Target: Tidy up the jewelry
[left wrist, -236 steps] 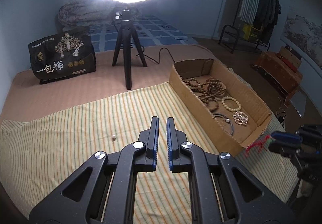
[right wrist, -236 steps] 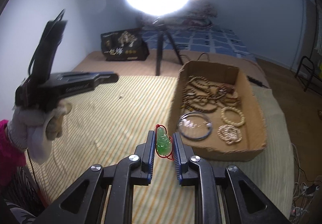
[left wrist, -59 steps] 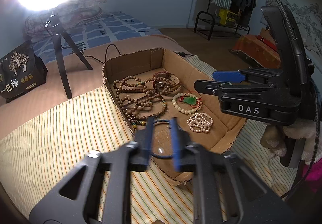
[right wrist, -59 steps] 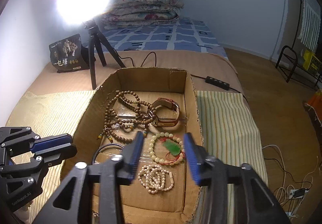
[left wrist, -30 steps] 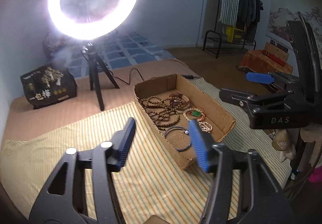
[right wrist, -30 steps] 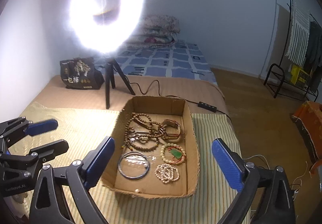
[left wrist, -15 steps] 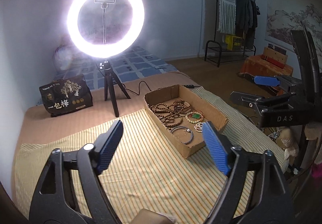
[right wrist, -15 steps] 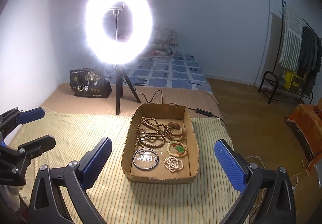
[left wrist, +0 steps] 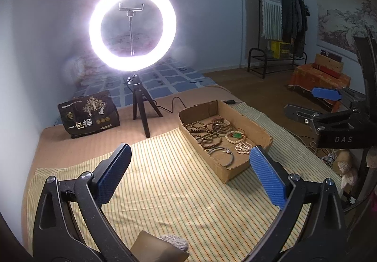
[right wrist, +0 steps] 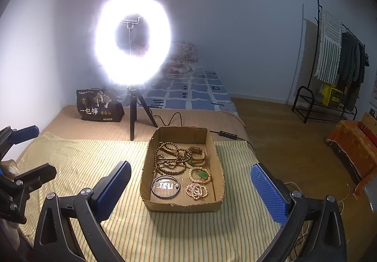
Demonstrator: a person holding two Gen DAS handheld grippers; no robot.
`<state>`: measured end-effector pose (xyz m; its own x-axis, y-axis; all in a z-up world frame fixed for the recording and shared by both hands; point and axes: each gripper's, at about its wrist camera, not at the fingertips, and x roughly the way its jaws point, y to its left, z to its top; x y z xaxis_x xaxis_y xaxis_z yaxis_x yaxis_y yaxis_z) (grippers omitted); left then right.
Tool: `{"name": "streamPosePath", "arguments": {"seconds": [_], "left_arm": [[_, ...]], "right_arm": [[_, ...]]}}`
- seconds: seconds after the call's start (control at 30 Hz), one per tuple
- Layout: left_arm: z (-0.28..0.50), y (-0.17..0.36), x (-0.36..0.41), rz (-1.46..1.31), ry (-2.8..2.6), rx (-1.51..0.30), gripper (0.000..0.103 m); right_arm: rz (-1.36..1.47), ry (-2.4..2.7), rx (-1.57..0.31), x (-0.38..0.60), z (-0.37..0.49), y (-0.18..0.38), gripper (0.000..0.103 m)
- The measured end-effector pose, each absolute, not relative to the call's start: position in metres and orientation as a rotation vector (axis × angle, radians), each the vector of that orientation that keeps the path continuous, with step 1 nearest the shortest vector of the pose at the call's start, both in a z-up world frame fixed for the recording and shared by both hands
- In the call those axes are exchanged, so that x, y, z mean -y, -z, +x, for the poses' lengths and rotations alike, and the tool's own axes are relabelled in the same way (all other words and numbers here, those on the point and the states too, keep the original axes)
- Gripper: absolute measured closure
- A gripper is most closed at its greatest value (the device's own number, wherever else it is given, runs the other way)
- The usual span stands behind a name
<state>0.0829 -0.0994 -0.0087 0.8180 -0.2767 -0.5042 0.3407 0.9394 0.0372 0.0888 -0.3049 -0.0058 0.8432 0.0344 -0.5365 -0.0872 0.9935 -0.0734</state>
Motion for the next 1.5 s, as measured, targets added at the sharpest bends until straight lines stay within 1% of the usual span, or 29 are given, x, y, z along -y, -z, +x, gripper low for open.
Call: {"name": "streamPosePath", "arguments": {"seconds": [0.7,1.5], "left_arm": [[0.078,0.008,0.098,0.129,0.318,-0.532,0.0],[0.07,0.003,0.092,0.132,0.288,-0.511,0.0]], "right_arm": [[-0.118,-0.059,-0.549,0.302,0.083,0.005,0.0],[-0.135,-0.068,-0.563,0.299,0.078,0.01,0.0]]}}
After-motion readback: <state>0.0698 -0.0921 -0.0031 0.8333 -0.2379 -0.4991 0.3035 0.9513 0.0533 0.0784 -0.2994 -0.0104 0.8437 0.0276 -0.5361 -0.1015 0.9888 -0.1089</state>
